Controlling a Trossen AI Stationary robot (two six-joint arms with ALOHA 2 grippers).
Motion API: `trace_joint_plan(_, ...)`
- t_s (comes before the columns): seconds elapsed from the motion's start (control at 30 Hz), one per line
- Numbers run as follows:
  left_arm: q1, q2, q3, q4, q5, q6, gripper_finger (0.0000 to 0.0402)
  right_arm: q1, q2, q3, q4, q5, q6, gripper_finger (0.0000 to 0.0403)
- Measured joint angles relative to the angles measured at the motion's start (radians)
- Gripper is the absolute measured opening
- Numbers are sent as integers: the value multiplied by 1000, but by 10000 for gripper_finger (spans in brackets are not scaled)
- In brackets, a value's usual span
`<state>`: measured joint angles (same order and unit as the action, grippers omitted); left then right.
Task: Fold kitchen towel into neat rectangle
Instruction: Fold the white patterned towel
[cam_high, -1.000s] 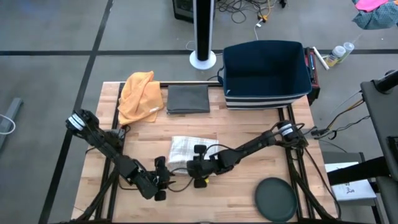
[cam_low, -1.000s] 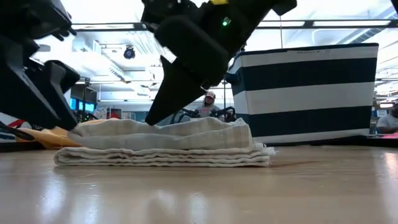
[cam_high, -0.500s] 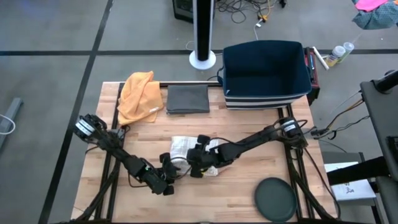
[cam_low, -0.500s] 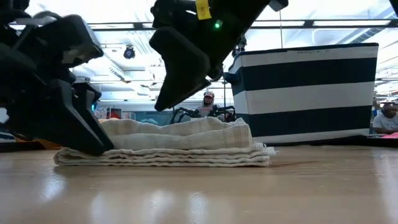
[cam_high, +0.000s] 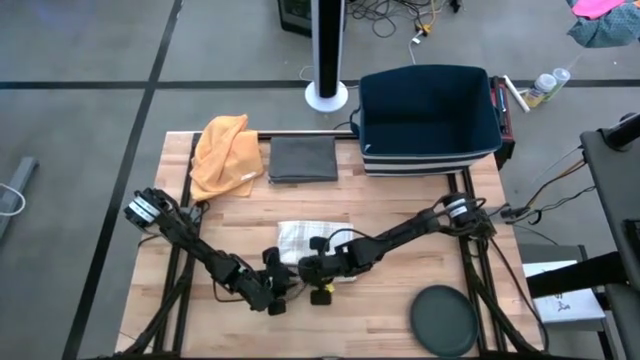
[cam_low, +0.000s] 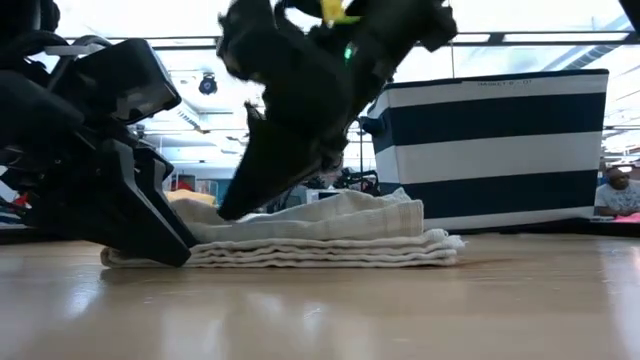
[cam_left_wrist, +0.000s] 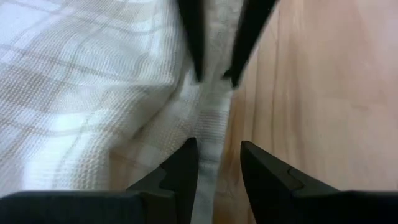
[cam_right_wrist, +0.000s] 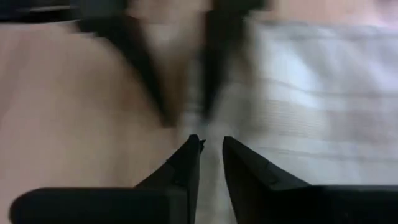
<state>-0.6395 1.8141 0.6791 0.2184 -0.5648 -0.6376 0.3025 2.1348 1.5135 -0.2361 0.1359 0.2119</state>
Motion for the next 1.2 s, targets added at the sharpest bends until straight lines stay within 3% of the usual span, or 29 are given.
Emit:
trace_joint_plan(0.1, 1, -2, -4, 2, 6, -3, 114, 4, -31, -1, -40, 47, -14, 44)
trace_joint_plan(0.3, 5, -1, -6, 9, 11, -10, 114, -28, -90, -3, -130, 285, -25, 19)
trace_joint_plan(0.73, 14, 0, -21, 37, 19, -36, 114, -35, 15, -28, -12, -46, 28, 1)
trace_joint_plan(1.07, 16, 0, -26, 46, 24, -54, 114, 7, -73, -26, -53, -1, 73, 4)
trace_joint_plan(1.2, 16, 0, -28, 63, 31, -64, 114, 20, -72, -30, -69, 3, 114, 25)
